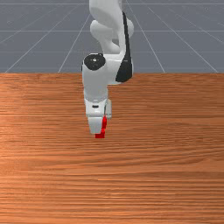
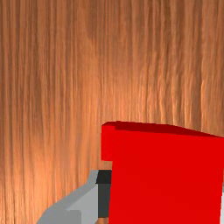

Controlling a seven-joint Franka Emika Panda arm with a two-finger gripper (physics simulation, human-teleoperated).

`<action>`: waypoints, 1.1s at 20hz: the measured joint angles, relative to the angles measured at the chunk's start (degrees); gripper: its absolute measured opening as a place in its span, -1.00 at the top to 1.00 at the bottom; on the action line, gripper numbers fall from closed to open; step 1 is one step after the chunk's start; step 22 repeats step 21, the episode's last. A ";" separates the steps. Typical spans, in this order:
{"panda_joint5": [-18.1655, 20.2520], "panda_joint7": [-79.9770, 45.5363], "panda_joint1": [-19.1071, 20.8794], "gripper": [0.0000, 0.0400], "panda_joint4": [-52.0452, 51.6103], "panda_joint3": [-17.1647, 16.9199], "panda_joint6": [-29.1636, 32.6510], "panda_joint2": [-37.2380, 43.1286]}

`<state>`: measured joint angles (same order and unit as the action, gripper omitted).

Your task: Stack all the cube

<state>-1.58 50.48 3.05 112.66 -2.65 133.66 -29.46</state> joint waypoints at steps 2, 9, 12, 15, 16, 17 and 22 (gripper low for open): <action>0.02 -0.04 0.01 0.03 -0.61 0.02 0.74 -1.90; 0.32 -0.93 -0.20 0.05 0.72 0.11 5.96 -4.11; 0.21 -0.62 -0.26 0.05 2.75 0.23 8.32 -3.18; 0.15 -0.58 -0.23 0.05 5.54 0.18 10.11 -1.68; 0.13 -0.57 -0.23 0.05 6.33 0.16 10.52 -1.24; 0.11 -0.34 -0.12 0.05 6.04 0.14 9.94 -1.34; -0.19 1.88 1.07 0.04 5.18 -0.05 8.91 -1.71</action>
